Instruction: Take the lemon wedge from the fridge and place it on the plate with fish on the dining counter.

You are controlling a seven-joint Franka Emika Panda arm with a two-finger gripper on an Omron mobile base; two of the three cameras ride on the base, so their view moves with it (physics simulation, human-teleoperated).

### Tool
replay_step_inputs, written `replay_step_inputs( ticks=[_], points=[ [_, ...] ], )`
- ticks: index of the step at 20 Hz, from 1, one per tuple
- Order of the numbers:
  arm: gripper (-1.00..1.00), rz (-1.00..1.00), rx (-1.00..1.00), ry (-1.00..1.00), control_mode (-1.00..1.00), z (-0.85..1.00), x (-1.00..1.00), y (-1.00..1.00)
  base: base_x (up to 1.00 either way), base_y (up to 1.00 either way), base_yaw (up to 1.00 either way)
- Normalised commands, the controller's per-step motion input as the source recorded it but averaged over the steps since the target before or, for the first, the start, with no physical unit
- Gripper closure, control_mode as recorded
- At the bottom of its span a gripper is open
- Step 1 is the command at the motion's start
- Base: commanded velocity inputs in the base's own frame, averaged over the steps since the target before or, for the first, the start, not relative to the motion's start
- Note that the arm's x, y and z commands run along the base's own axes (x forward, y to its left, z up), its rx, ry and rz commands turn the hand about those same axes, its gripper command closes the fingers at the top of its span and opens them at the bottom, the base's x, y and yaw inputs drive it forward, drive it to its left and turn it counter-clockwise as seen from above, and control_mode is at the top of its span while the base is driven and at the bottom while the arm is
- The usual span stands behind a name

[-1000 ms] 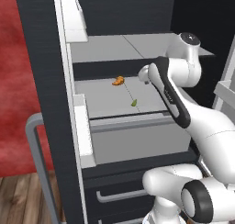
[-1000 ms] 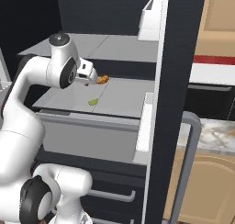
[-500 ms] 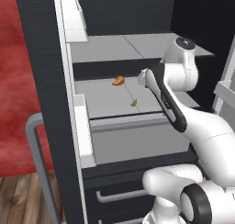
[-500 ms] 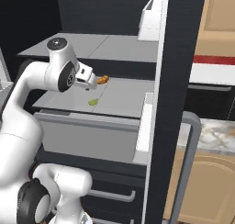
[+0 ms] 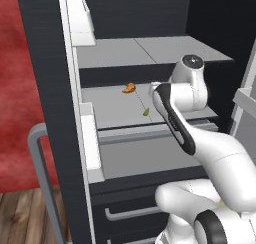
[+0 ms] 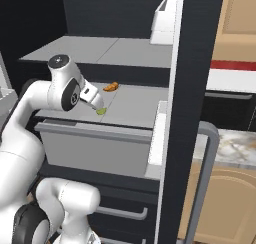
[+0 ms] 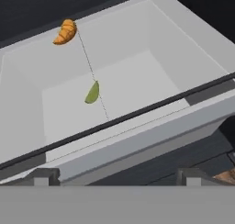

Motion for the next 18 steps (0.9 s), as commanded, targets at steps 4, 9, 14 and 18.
replay_step_inputs(
  ticks=[4,9,14,18],
  points=[
    [-1.0,-0.2,0.16,0.0,-1.0,-0.24,0.42,0.12,0.0,0.0,0.0],
    [-1.0,-0.09,0.01,0.0,-1.0,-0.08,0.66,0.15,0.0,0.0,0.0],
    [-1.0,0.02,-0.03,0.01,-1.0,-0.25,0.64,0.05,0.0,0.0,0.0],
    [-1.0,0.15,0.0,0.09,-1.0,-0.57,0.07,-0.08,0.0,0.0,0.0]
  ],
)
